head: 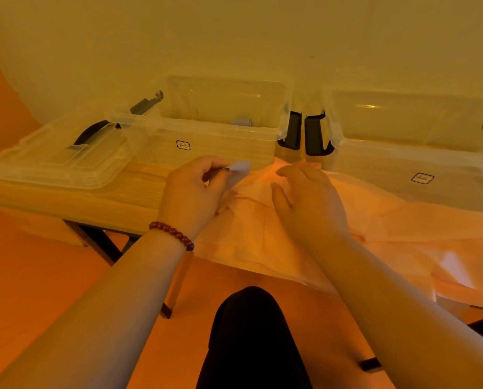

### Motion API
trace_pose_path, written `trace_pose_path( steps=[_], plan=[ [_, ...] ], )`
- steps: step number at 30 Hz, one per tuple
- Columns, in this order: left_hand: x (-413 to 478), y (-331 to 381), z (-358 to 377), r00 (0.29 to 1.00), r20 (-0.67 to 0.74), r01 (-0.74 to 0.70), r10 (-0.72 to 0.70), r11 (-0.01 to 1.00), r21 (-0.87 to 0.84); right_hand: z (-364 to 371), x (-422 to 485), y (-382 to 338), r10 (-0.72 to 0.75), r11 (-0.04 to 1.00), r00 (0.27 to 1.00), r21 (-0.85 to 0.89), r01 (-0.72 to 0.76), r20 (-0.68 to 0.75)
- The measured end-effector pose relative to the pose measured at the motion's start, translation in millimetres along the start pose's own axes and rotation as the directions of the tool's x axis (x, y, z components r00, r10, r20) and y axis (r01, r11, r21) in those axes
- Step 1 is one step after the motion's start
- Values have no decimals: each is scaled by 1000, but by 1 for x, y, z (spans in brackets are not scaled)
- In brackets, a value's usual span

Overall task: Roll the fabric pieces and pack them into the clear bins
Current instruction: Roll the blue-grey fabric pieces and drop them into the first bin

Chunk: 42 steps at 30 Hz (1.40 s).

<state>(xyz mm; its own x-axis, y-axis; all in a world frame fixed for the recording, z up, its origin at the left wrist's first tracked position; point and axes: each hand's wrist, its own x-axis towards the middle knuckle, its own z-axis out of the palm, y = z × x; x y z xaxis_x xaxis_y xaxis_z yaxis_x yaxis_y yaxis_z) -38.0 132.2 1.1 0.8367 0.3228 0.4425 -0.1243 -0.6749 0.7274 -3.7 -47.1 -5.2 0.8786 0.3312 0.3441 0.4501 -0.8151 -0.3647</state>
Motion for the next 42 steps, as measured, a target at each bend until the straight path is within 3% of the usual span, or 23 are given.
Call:
trace_pose_path(
  steps=[4,9,12,15,20,23,27,29,33,42],
  plan=[
    [3,26,2,1000,8,18,-17,984,-176,-4,4,-3,4,940,999,341,12,-45],
    [9,52,2,992,117,83,-34,897,-434,-14,11,-7,101,613,995,787,-71,11],
    [16,69,1,985,172,91,3,838,-538,-23,21,-8,158,470,987,881,-49,-29],
    [27,79,3,981,189,58,34,887,-459,-36,31,-7,240,394,968,918,-33,-69],
    [31,88,15,968,248,139,-25,880,-454,-54,37,-10,295,258,953,966,-12,-67],
    [34,93,19,959,283,164,-31,874,-458,-61,39,-7,327,287,941,958,-15,-83],
    [38,104,21,980,198,25,35,956,-291,-68,41,-2,370,325,918,946,18,-144],
    [40,111,21,987,158,50,10,926,-373,-74,41,-1,392,302,905,952,41,-164],
    [42,127,23,967,250,169,-41,841,-513,-88,44,4,430,310,880,949,65,-201],
    [35,120,44,939,329,279,-95,771,-573,-84,41,17,388,358,913,934,-23,-126]
  ],
)
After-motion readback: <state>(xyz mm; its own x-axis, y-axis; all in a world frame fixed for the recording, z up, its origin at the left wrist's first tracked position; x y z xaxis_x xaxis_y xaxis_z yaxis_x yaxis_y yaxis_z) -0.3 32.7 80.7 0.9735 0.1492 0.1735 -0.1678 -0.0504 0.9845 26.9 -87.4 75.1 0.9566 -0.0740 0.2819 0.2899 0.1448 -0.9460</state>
